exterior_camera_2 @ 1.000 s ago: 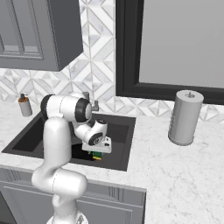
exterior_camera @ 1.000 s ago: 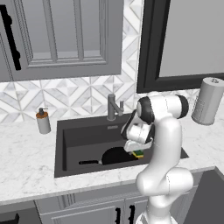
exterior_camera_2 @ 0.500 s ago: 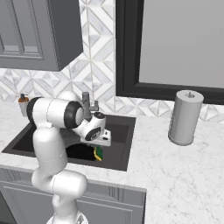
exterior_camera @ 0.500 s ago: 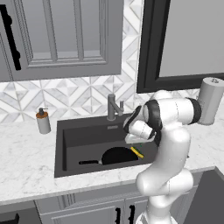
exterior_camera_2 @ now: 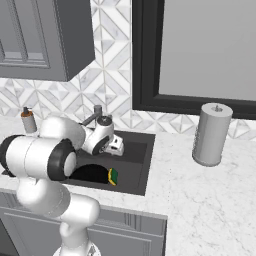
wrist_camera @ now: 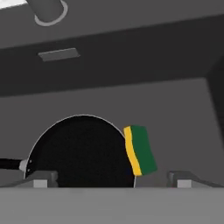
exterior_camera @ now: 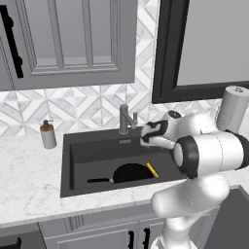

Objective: Pick the pan and sponge and place them into the sink. Then turn on the water.

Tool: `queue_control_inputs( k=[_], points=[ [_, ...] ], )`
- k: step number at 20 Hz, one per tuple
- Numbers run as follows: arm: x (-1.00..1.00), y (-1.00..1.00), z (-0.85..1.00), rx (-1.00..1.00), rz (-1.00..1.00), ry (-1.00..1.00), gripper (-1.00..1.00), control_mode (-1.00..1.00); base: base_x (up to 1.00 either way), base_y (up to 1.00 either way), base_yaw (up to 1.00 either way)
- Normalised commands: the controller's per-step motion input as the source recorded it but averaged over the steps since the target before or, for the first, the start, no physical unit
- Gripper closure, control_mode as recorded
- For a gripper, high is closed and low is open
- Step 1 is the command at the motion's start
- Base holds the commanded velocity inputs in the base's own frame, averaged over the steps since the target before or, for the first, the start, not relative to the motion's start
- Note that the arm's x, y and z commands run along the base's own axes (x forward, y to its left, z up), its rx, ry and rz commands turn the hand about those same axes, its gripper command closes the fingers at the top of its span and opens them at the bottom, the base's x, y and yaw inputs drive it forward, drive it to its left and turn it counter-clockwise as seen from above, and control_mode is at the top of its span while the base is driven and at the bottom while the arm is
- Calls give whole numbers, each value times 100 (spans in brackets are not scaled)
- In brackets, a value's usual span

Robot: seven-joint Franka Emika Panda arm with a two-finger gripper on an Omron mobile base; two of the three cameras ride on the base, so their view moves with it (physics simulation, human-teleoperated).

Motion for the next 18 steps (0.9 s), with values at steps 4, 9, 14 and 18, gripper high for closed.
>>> queue_control_inputs(
  k=[4, 9, 14, 18],
  points=[
    [-8, -2, 100, 7, -8, -16, -100, -100, 0, 0, 0],
    [-1, -1, 66, 14, -4, -25, -100, -100, 0, 0, 0],
    [0, 0, 1, 1, -1, -1, -100, -100, 0, 0, 0],
    [6, -13, 4, 16, 0, 0, -100, -100, 0, 0, 0]
  ],
)
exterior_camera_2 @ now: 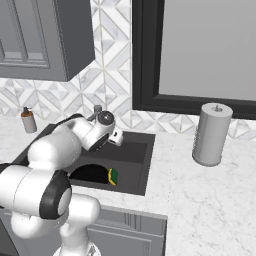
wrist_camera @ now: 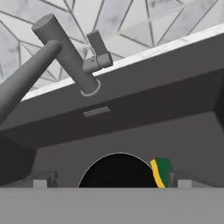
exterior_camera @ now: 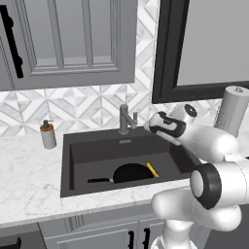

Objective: Pick the pan and sponge and place them into the sink. Then turn on the water.

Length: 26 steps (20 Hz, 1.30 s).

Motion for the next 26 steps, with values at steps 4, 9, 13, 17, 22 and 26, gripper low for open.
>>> queue_control_inputs(
  k=[4, 9, 13, 17, 22, 26],
  points=[
    [15, -8, 14, 30, 0, -1, -100, -100, 0, 0, 0],
    [21, 0, 0, 19, 0, 0, -100, -100, 0, 0, 0],
    [34, 0, 0, 4, 0, 0, -100, -100, 0, 0, 0],
    [25, 0, 0, 4, 0, 0, -100, -100, 0, 0, 0],
    [6, 1, 0, 0, 0, 0, -100, -100, 0, 0, 0],
    [33, 8, 0, 0, 0, 0, -100, -100, 0, 0, 0]
  ],
)
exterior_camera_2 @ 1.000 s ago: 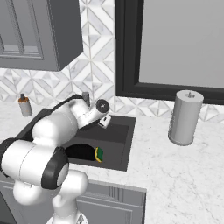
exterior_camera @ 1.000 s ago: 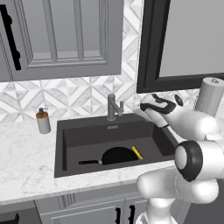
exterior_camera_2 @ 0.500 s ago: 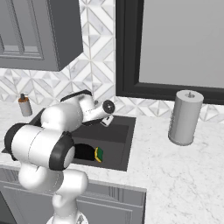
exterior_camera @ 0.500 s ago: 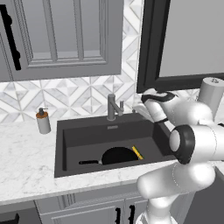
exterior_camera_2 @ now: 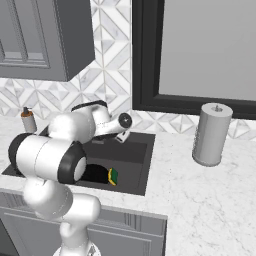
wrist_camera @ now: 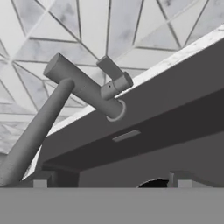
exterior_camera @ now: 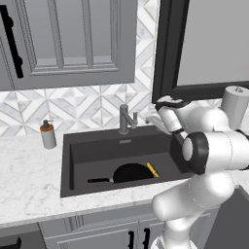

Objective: Pick the pan and sponge and place them into the sink. Then turn on the water.

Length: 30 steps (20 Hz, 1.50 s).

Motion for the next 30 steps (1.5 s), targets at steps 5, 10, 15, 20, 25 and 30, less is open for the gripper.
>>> queue_control_inputs(
  k=[5, 10, 15, 20, 25, 30],
  points=[
    [44, 3, 0, 0, 0, 0, -100, -100, 0, 0, 0],
    [39, 0, -8, 0, 0, 0, -100, -100, 0, 0, 0],
    [42, 20, -15, 0, 0, 0, -100, -100, 0, 0, 0],
    [45, 7, -19, 0, 0, 0, -100, -100, 0, 0, 0],
    [43, 0, -21, 0, 0, 0, -100, -100, 0, 0, 0],
    [41, 1, -24, 0, 0, 0, -100, -100, 0, 0, 0]
  ],
)
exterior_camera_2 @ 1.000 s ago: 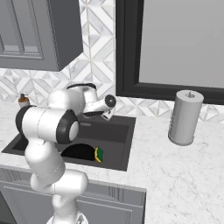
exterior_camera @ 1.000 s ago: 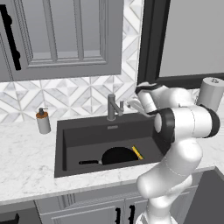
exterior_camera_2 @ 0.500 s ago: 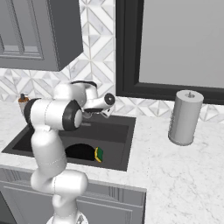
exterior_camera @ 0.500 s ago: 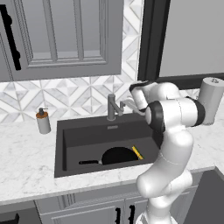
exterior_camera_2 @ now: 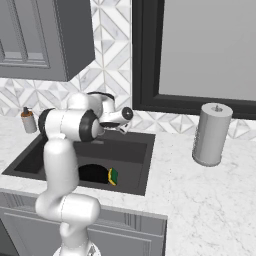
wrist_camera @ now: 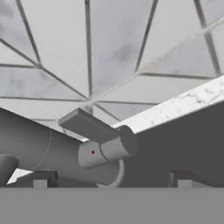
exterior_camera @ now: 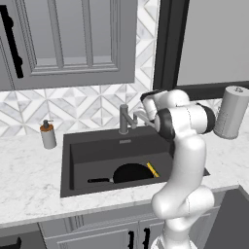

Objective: Pick the pan and sponge and place them into the sink. Then turn on the water.

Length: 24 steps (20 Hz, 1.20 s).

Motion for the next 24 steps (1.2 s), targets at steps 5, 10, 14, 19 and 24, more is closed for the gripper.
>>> queue_control_inputs(
  k=[5, 10, 14, 19, 24],
  points=[
    [42, 1, -19, 0, 0, 0, -100, -100, 0, 0, 0],
    [40, 8, -14, 0, 0, 0, -100, -100, 0, 0, 0],
    [33, 20, -10, 0, 0, 0, -100, -100, 0, 0, 0],
    [10, 27, -3, 0, 2, -4, -100, -100, 0, 0, 0],
    [16, 32, -15, 0, 3, 0, -100, -100, 0, 0, 0]
  ],
)
